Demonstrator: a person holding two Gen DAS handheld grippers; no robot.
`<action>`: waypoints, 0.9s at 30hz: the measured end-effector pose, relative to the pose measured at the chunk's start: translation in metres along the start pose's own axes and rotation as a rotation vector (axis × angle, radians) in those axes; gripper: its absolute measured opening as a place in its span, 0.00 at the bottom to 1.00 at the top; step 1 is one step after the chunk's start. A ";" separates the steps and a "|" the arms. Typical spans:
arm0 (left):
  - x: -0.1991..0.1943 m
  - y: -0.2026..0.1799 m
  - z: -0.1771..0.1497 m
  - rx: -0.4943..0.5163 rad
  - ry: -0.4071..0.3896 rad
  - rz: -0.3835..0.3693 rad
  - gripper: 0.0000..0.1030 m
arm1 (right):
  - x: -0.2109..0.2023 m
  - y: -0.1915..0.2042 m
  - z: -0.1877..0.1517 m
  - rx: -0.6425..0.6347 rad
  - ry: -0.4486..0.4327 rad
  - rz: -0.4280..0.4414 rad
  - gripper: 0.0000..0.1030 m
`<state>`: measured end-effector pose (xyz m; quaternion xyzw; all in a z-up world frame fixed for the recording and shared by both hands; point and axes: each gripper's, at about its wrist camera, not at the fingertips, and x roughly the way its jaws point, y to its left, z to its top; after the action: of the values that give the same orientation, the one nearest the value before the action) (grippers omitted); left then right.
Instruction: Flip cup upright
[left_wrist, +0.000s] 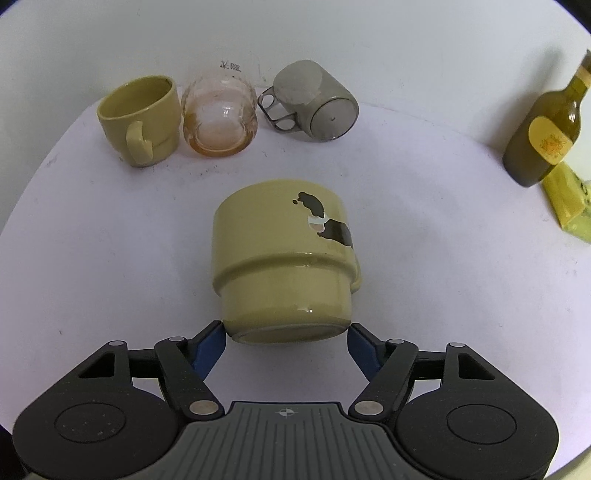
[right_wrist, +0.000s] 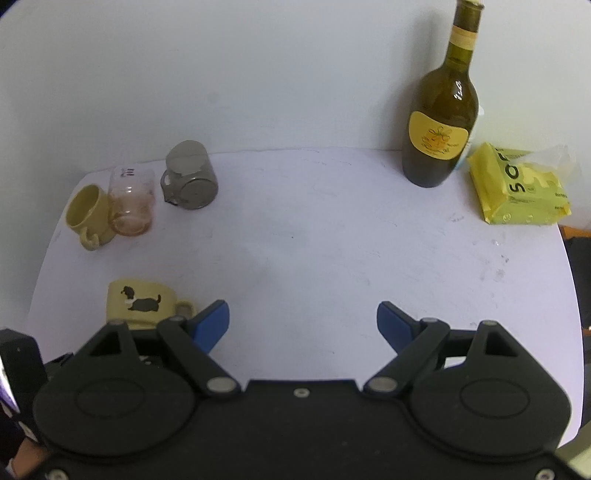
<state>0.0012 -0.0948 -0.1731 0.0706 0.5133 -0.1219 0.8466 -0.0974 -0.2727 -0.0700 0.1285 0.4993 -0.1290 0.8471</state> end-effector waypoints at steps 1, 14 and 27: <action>0.003 -0.003 -0.001 0.017 0.005 0.014 0.75 | -0.001 -0.001 0.000 0.000 -0.001 -0.005 0.84; 0.003 -0.008 0.006 0.055 0.026 0.045 0.68 | 0.002 -0.017 -0.009 0.022 0.021 -0.031 0.84; -0.005 0.015 0.037 -0.128 0.084 -0.005 0.67 | 0.004 -0.010 -0.004 0.033 -0.005 -0.004 0.84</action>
<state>0.0346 -0.0892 -0.1514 0.0203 0.5551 -0.0878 0.8269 -0.1026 -0.2814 -0.0758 0.1411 0.4951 -0.1395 0.8459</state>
